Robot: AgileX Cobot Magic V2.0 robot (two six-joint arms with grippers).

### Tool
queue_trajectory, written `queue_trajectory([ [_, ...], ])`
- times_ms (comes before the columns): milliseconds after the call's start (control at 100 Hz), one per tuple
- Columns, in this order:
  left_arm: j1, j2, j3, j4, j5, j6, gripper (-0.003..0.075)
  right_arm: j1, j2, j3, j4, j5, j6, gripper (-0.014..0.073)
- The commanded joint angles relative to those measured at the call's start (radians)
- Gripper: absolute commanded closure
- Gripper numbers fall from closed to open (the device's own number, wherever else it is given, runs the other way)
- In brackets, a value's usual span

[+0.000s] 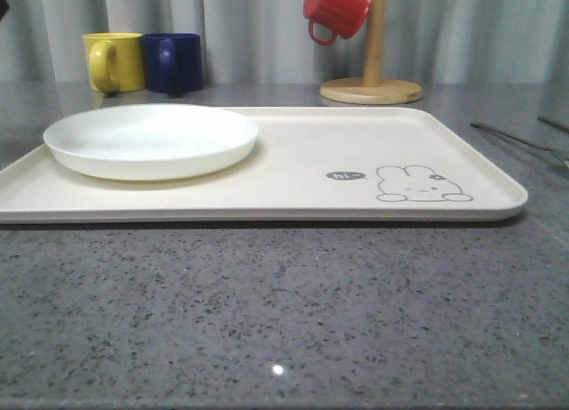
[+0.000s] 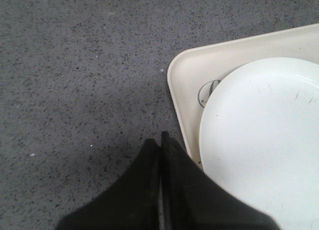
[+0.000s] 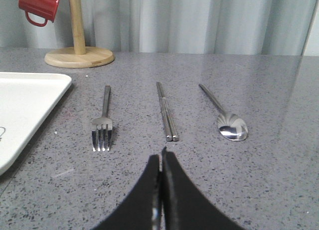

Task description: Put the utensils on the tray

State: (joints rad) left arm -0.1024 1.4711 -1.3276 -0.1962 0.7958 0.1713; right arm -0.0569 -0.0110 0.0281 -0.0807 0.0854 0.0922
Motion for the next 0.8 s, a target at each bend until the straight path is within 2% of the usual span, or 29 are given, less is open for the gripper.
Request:
queue_trajectory([
  [0, -0.002, -0.119, 0.051, 0.016, -0.114, -0.015, 0.074, -0.004, -0.016, 0.0, -0.001, -0.076, -0.009, 0.0661],
  [280, -0.002, -0.432, 0.372, 0.018, -0.259, -0.015, 0.074, -0.004, -0.016, 0.0, -0.001, -0.076, -0.009, 0.0661],
  [570, -0.002, -0.819, 0.655, 0.018, -0.264, -0.015, 0.074, -0.004, -0.016, 0.0, -0.001, -0.076, -0.009, 0.0661],
  [790, -0.002, -1.1, 0.789, 0.018, -0.26, -0.015, 0.0739, -0.004, -0.016, 0.0, -0.019, -0.076, -0.009, 0.0661],
])
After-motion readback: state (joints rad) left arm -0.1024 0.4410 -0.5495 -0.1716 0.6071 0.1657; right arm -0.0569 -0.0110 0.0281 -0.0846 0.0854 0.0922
